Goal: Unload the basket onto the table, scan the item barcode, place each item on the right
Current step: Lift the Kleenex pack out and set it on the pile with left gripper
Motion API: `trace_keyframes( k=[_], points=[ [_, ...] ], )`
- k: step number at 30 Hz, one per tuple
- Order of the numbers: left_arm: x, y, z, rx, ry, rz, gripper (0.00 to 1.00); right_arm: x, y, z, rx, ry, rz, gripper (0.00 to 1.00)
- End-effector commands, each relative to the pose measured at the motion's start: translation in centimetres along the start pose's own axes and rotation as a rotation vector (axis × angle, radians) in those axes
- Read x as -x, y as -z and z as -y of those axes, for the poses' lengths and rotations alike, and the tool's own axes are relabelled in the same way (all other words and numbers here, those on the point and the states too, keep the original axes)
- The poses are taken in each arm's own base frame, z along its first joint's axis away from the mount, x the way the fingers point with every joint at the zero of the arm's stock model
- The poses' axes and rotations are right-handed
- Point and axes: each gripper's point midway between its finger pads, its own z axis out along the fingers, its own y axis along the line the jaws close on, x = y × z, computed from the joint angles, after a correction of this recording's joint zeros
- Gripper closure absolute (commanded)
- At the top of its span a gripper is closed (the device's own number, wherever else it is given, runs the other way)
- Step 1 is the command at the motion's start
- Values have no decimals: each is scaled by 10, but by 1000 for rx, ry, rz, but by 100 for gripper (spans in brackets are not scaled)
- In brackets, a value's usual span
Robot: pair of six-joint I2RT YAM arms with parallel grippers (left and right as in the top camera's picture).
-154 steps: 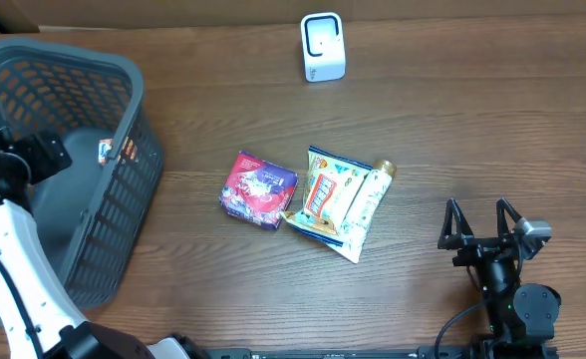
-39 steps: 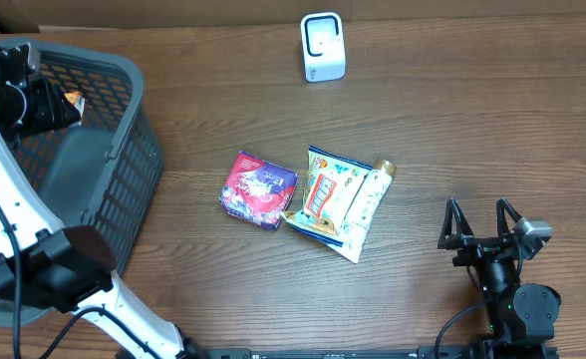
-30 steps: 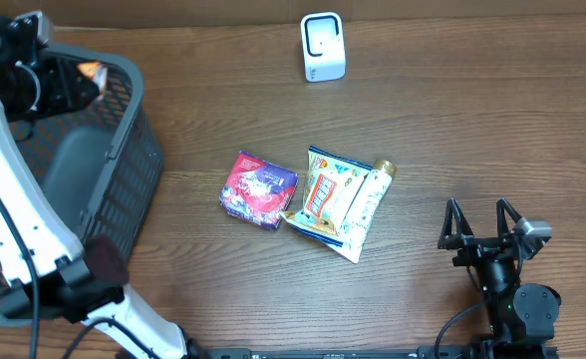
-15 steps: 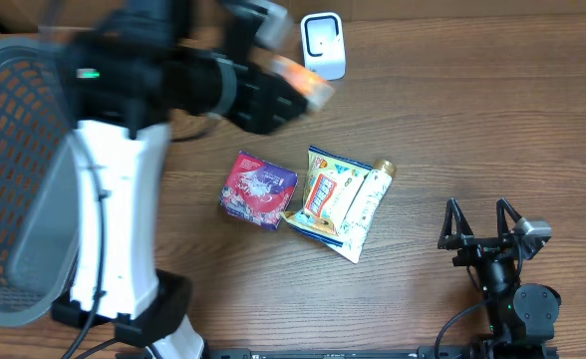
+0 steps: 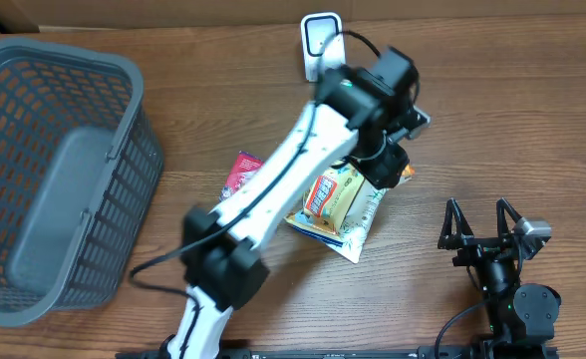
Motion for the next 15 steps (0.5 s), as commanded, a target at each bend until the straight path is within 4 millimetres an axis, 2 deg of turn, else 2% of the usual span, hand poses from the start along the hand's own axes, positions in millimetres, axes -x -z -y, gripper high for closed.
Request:
trace_keyframes(
  k=[1,4,5,7,9,11,13,15],
  points=[
    [-7,-41,-20,48,-9,-73,46,-1,0,1,-5,-3,6,0],
    [-11,-70,-17,-8,1,-120,43,-1,0,1,-5,-3,6,0],
    [-13,-76,-17,-17,6,-133,37,-1,0,1,-5,-3,6,0],
    [-16,-85,-17,-30,12,-154,24,-1,0,1,-5,-3,6,0],
    [-17,-86,-16,-37,14,-158,0,-1,0,1,-5,-3,6,0],
    [-15,-76,-14,-38,12,-148,0,-1,0,1,-5,-3,6,0],
    [-9,-59,-10,-34,3,-120,0,-1,0,1,-5,-3,6,0],
    [3,-29,-4,-27,-12,-57,0,-1,0,1,-5,-3,6,0]
  ],
)
